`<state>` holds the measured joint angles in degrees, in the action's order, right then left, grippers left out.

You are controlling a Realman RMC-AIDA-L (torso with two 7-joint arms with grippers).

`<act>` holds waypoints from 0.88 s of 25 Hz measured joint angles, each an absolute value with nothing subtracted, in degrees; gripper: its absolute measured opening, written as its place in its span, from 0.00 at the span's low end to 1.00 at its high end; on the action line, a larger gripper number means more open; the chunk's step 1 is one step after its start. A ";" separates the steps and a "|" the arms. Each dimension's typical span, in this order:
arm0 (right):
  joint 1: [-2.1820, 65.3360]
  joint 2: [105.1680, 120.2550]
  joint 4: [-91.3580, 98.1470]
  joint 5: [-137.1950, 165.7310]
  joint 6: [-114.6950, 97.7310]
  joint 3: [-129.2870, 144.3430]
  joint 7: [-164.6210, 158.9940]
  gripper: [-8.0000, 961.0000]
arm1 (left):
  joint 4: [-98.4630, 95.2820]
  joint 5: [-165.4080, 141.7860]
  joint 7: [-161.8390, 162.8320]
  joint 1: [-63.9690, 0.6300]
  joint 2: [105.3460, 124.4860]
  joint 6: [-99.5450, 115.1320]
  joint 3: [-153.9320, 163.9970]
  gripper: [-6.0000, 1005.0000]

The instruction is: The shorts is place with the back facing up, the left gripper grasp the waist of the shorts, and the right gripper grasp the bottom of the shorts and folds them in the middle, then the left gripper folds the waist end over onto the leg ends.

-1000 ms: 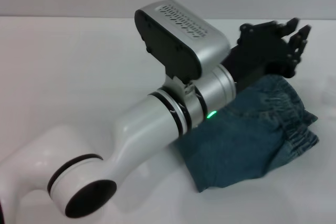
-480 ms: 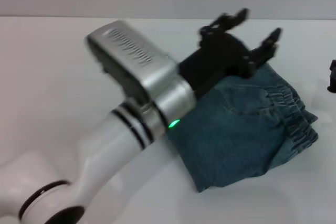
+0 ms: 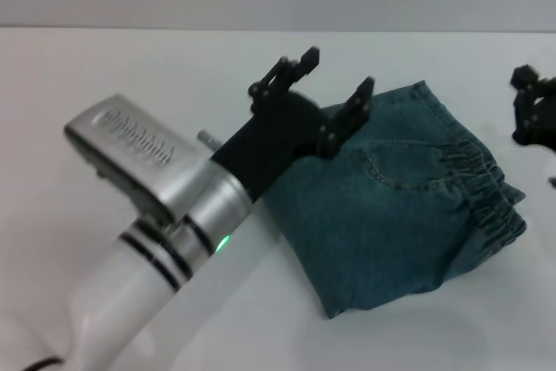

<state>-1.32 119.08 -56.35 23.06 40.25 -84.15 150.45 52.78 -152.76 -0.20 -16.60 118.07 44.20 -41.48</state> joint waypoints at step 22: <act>0.98 119.07 -38.82 15.70 58.65 -87.48 154.06 0.01 | 42.18 -154.28 6.83 -14.62 117.90 51.40 -29.80 0.08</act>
<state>0.98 119.07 -38.82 15.70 58.65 -87.48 154.06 42.18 -154.28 6.83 -14.62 117.90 51.40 -29.80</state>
